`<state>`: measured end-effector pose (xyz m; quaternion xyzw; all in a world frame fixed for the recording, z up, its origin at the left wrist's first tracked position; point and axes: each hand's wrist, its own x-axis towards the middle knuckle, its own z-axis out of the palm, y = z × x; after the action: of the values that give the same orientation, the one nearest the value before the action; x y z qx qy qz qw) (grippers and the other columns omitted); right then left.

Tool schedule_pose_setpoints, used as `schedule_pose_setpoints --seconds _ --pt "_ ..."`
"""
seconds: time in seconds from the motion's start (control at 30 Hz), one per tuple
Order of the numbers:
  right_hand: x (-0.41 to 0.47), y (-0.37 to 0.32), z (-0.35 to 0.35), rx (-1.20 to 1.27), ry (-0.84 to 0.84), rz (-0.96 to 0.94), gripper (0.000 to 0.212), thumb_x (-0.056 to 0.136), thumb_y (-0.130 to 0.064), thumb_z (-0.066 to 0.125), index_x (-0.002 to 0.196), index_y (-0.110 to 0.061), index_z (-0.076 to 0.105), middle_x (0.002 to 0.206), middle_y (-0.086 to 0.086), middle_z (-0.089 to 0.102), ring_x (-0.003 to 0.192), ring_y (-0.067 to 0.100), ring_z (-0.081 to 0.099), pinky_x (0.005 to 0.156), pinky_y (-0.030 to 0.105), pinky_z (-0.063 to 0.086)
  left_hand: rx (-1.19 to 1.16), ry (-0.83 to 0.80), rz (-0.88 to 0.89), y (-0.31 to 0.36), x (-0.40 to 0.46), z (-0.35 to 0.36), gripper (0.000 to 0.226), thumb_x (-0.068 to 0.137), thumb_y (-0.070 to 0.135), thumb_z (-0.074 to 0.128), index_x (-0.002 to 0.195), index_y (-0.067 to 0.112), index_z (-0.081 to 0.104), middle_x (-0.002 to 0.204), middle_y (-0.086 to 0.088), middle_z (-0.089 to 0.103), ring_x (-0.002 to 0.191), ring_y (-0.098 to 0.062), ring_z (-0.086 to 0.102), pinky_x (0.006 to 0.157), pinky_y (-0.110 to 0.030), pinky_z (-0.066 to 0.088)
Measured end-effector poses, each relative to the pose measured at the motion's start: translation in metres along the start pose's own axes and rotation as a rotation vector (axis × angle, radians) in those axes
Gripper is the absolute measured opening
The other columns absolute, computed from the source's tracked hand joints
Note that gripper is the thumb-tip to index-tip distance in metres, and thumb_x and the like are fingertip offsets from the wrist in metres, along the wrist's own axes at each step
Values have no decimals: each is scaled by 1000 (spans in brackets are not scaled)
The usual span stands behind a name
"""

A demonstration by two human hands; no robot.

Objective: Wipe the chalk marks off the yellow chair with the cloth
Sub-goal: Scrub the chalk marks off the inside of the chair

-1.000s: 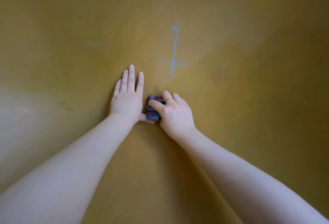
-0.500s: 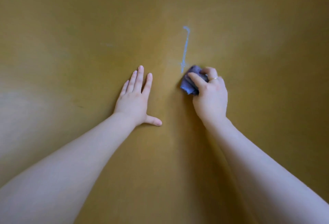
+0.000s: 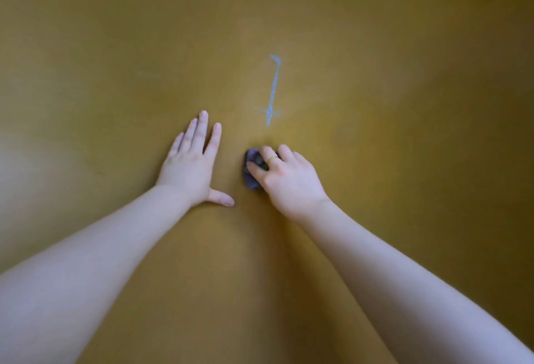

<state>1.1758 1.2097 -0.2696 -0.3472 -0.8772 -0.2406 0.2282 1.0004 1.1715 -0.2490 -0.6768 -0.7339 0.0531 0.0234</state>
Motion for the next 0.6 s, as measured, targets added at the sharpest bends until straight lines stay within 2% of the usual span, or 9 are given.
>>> schedule_pose_setpoints --seconds 0.1,0.2,0.27,0.33,0.43,0.53,0.6 --pt "20 36 -6 -57 68 177 39 71 -14 37 85 -19 73 84 10 66 59 27 53 46 23 39 1 -6 13 -2 3 2 141 55 76 65 146 12 -22 149 -16 -34 143 -27 -20 116 -36 -5" --pt "37 67 -18 -49 136 472 36 72 -3 49 95 -19 71 101 13 64 70 32 52 50 27 36 -15 -14 17 -4 6 3 141 56 77 63 144 12 -26 147 -16 -38 142 -27 -24 116 -36 -8" --pt "46 60 -21 61 130 706 41 75 2 53 105 -21 68 114 12 58 84 35 49 55 29 36 -35 -2 33 -5 6 3 140 57 76 63 144 11 -26 147 -16 -38 142 -28 -24 116 -36 -8" --pt "52 37 -12 166 146 826 44 76 2 54 110 -24 67 115 13 56 86 35 48 61 30 37 -62 14 43 -6 5 3 139 58 75 63 145 11 -24 147 -17 -36 142 -28 -23 116 -35 -7" --pt "53 -16 4 260 128 698 38 70 -4 59 100 -23 71 97 14 60 71 33 53 58 27 42 -88 37 62 -7 3 2 139 57 73 66 146 9 -20 149 -16 -32 143 -28 -20 116 -35 -7" --pt "47 -63 15 260 66 529 37 71 -15 42 92 -24 72 90 10 62 62 27 50 50 24 42 -118 71 78 -11 1 2 137 59 67 70 147 6 -16 152 -14 -29 143 -25 -19 116 -33 -7" --pt "44 -70 13 193 5 359 40 70 -18 39 92 -22 72 87 10 63 61 26 51 48 25 40 -108 72 79 -14 -1 3 137 60 68 68 146 4 -18 152 -12 -29 143 -23 -19 116 -32 -8"
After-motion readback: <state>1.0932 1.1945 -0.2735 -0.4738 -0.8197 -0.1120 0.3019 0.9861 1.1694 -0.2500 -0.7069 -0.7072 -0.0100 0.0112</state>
